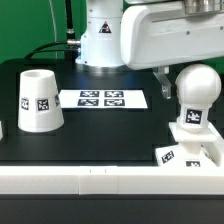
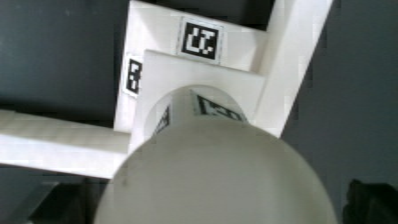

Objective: Assemble lamp

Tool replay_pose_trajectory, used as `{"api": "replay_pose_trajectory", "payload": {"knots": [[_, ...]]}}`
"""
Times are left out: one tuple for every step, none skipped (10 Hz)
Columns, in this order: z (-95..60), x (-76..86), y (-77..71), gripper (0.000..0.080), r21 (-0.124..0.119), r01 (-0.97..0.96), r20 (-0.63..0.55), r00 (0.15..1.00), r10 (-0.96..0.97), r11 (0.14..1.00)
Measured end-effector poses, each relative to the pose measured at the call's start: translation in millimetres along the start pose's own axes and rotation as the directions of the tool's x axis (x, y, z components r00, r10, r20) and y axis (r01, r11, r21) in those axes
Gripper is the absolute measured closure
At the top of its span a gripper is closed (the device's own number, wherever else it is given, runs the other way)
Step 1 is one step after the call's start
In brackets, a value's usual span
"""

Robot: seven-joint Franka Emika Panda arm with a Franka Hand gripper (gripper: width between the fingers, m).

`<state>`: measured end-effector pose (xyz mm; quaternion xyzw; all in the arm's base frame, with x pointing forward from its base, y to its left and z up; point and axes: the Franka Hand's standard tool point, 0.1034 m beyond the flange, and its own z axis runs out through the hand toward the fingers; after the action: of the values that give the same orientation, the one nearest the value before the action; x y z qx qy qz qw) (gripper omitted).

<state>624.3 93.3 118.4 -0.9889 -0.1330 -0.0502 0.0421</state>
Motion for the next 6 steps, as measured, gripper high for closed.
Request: {"api": "replay_pose_trajectory", "payload": {"knots": [[0.0,0.0,-0.6,0.0101,-0.024,0.132,0.009,0.991,-0.131,0.991],[-0.2,0.2,-1.7,0.0101,-0.036,0.220,0.016,0.975,-0.219,0.975],[-0.8,0.8,-1.4,0.0101,-0.046,0.333,0.027,0.943,-0.332,0.942],[-1.4,1.6,-1.8,0.0101,-0.058,0.450,0.042,0.893,-0.448,0.891],[-1.1,1.5,-0.9,0.0101,-0.058,0.551,0.058,0.834,-0.548,0.833],[-0.6,2.2,0.0,0.0101,-0.060,0.654,0.076,0.756,-0.650,0.754]]}}
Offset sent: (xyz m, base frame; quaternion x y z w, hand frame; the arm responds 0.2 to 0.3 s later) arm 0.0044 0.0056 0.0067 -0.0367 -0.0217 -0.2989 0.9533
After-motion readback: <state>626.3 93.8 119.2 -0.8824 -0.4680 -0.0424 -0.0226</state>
